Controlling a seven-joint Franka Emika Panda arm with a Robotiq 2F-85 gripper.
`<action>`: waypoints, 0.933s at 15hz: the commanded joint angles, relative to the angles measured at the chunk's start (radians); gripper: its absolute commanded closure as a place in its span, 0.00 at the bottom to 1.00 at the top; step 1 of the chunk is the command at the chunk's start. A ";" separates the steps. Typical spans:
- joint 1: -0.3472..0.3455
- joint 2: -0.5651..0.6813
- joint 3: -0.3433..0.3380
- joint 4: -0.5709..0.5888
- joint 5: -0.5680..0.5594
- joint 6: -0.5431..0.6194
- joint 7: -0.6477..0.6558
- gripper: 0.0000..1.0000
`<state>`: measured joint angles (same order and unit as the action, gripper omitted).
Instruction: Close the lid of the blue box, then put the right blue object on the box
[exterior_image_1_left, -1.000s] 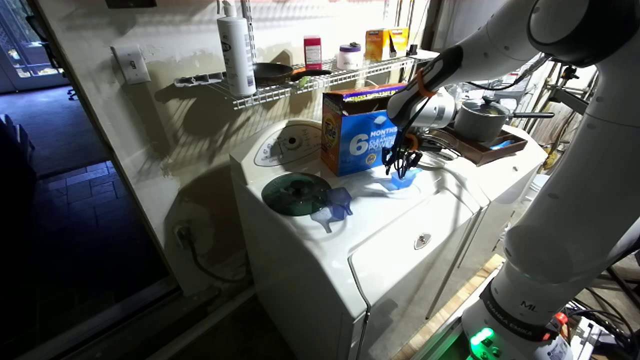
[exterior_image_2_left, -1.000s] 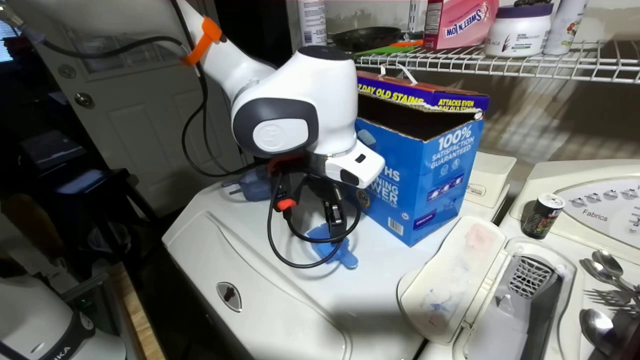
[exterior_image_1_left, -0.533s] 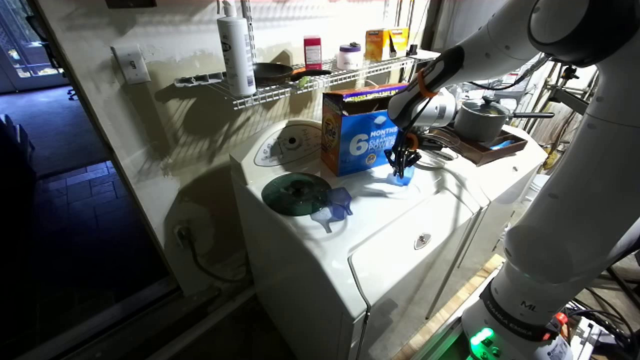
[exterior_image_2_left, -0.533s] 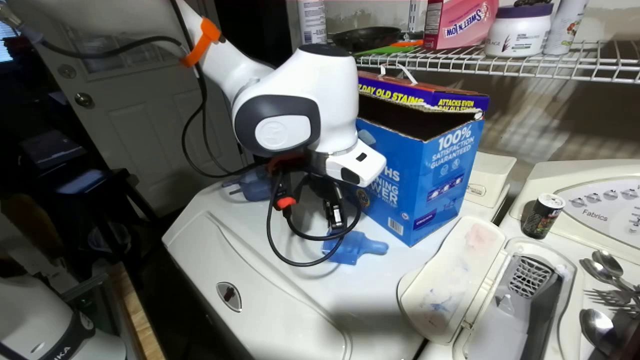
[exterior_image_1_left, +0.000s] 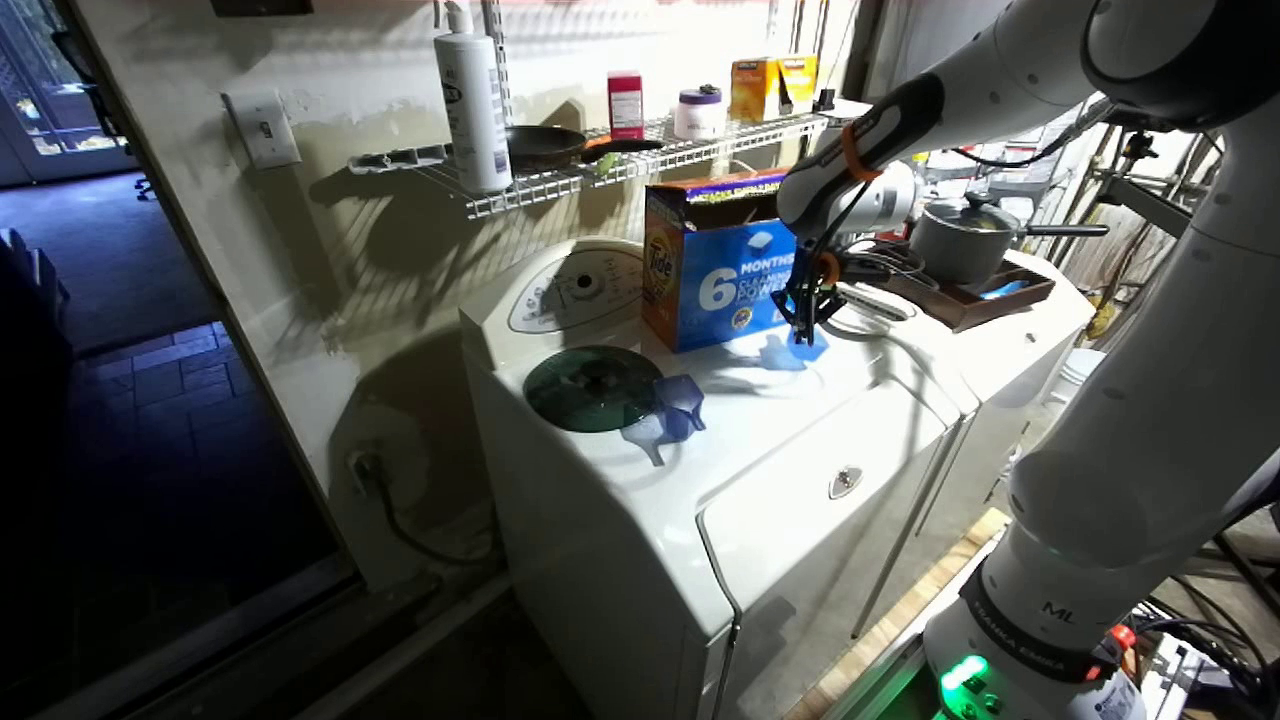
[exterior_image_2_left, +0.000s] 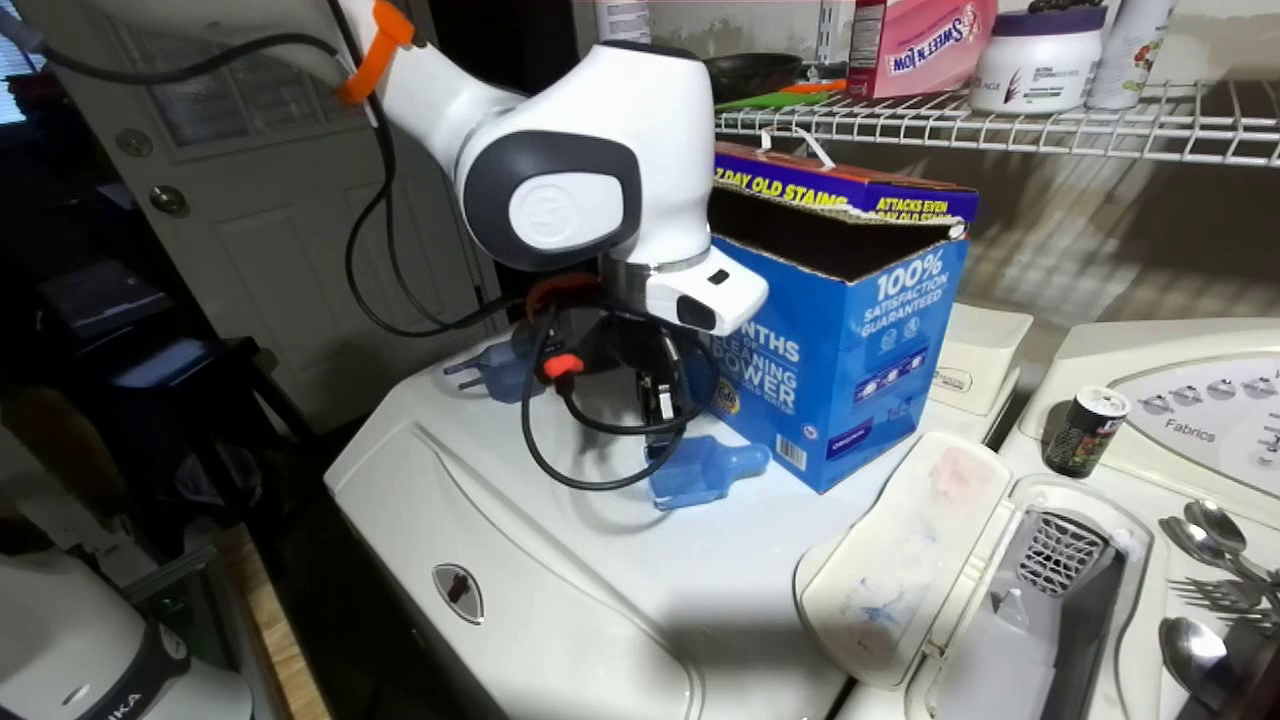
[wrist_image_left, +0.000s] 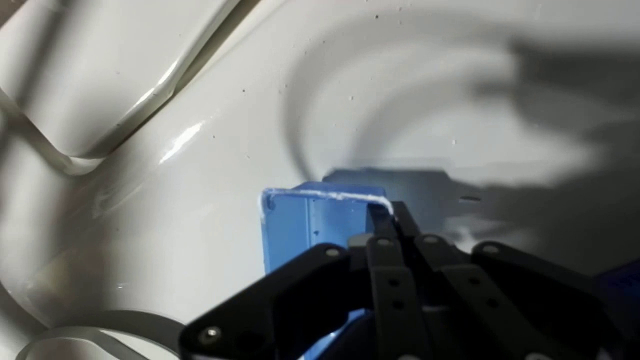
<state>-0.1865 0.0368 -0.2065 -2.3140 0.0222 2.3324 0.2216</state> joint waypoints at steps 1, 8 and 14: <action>0.018 -0.089 0.020 -0.001 -0.066 -0.130 0.093 0.99; 0.027 -0.220 0.116 0.048 -0.266 -0.357 0.359 0.99; 0.051 -0.286 0.233 0.122 -0.392 -0.578 0.546 0.99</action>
<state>-0.1534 -0.2200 -0.0149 -2.2303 -0.3017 1.8496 0.6839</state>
